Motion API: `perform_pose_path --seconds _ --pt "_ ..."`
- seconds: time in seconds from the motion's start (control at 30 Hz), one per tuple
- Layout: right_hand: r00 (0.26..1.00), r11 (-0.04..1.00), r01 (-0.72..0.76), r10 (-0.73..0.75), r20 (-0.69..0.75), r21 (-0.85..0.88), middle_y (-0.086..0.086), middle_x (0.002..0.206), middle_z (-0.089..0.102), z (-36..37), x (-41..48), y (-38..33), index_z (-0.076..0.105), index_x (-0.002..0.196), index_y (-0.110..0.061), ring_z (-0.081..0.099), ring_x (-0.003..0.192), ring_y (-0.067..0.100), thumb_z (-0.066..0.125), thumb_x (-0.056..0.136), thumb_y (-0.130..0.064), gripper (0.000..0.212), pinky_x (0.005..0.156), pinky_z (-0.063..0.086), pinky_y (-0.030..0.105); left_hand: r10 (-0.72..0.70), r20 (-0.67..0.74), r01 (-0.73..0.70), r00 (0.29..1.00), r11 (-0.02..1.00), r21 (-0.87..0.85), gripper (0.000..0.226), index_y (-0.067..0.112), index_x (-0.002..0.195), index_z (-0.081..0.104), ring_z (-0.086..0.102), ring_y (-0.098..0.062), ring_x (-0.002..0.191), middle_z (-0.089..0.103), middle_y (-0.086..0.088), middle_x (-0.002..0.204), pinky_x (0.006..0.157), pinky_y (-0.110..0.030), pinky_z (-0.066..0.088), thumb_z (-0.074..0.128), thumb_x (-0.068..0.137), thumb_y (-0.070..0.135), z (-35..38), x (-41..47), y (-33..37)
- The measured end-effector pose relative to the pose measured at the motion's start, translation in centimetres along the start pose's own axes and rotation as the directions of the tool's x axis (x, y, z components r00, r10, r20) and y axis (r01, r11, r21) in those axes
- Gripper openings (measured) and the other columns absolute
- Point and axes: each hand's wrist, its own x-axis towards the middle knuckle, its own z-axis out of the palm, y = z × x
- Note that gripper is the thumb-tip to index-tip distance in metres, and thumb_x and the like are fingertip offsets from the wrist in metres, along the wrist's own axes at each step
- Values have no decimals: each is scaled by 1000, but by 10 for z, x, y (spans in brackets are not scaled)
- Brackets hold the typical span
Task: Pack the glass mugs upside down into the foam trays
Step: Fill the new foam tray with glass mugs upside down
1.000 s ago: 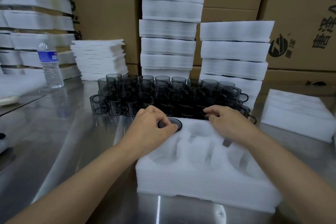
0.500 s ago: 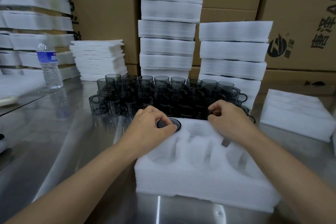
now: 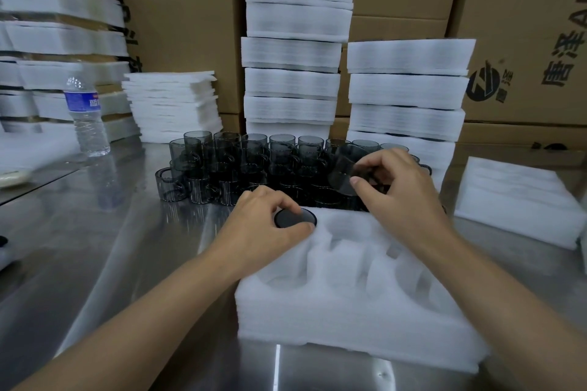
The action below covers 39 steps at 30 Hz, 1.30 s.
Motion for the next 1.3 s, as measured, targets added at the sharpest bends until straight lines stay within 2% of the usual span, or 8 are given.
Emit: perform_pose_path --seconds 0.23,0.43,0.63,0.77,0.9,1.0,1.13,1.3 --pt "957 972 223 -233 172 74 -9 106 51 2 -8 -7 64 89 -15 50 89 2 72 81 -7 14 80 40 15 -16 -28 15 999 999 -51 56 38 116 49 40 4 105 52 22 100 77 -13 36 66 66 57 1 -1 -1" --pt "918 939 343 -343 200 34 -4 121 44 3 -12 -9 66 87 -10 49 95 0 73 79 -5 11 86 33 6 -4 -49 0 999 997 -72 68 39 122 45 42 1 104 53 21 97 79 -17 38 65 62 64 2 -1 -1" --pt "911 930 367 -364 196 21 -1 121 46 1 -13 -10 69 86 -9 52 93 4 74 79 -3 11 88 35 7 3 -37 -6 999 996 -86 61 37 122 51 49 -8 105 58 16 99 88 -32 46 67 69 61 2 1 -4" --pt "901 916 400 -397 174 18 3 117 51 1 -14 -12 70 84 -7 57 90 17 74 77 -1 10 86 39 13 9 -40 -13 999 993 -116 49 45 113 53 51 -9 104 60 14 98 89 -34 46 65 69 63 3 2 -6" --pt "890 899 438 -432 147 -6 7 116 55 0 -13 -13 71 82 -7 58 86 16 74 76 -1 10 82 43 18 4 -59 -11 998 994 -112 43 53 112 49 54 -8 101 61 15 95 87 -34 47 65 73 60 3 4 -7" --pt "888 895 446 -441 132 -8 7 116 55 1 -14 -14 71 83 -7 58 86 14 74 76 -2 10 82 45 22 10 -57 -17 998 993 -116 45 52 116 49 55 -10 102 62 13 96 88 -35 46 65 74 59 3 4 -8" --pt "899 909 418 -415 141 12 0 117 55 0 -13 -14 68 99 -11 54 101 5 75 76 -5 25 87 44 18 18 -42 -24 999 992 -124 43 50 114 51 55 -11 102 63 12 96 89 -39 47 65 75 58 3 4 -9" --pt "903 917 399 -394 169 9 -8 117 55 -2 -12 -14 59 119 -17 51 102 1 73 77 -8 46 89 41 13 19 -37 -23 999 992 -128 39 49 110 52 54 -11 102 62 13 97 89 -38 46 65 74 59 3 3 -9"
